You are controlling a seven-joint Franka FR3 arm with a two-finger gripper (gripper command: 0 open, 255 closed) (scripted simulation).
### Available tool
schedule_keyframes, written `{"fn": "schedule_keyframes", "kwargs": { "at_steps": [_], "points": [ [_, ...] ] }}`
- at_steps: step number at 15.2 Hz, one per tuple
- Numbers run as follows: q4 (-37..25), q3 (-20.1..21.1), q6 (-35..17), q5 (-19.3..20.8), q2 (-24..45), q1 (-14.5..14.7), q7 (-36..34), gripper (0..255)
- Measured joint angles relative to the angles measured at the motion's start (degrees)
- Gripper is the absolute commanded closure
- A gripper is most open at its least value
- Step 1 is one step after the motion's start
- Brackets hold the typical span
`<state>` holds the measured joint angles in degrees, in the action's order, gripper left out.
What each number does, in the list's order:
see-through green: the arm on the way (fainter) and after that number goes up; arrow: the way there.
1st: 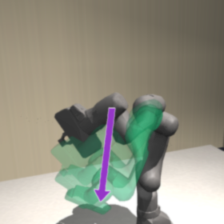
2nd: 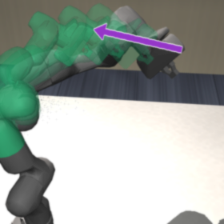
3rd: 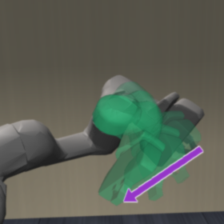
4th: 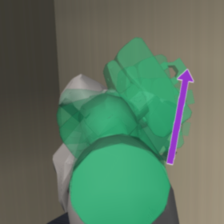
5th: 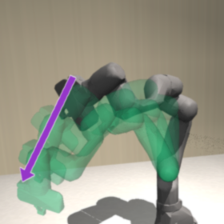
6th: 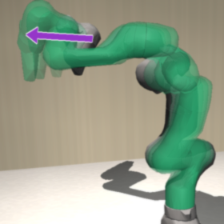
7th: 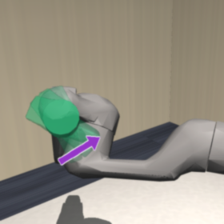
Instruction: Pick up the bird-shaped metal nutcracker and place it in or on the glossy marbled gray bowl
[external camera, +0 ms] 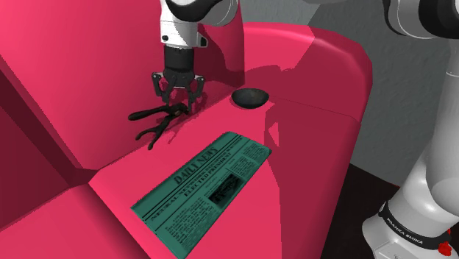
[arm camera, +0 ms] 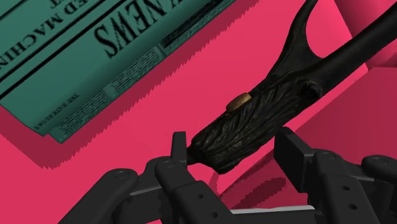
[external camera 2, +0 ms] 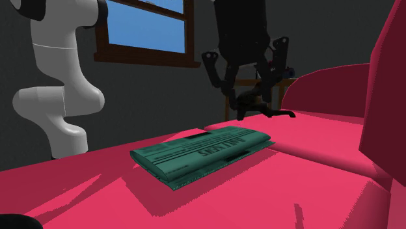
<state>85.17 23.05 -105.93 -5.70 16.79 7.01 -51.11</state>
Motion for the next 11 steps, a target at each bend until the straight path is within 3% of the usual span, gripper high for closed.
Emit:
{"fn": "schedule_keyframes", "kwargs": {
  "at_steps": [3,11],
  "points": [
    [0.1,-0.4,0.9,-0.5,-0.8,-1.2,1.5,255],
    [4.2,-3.6,1.9,-3.2,-4.2,-8.1,11.6,255]
  ]
}}
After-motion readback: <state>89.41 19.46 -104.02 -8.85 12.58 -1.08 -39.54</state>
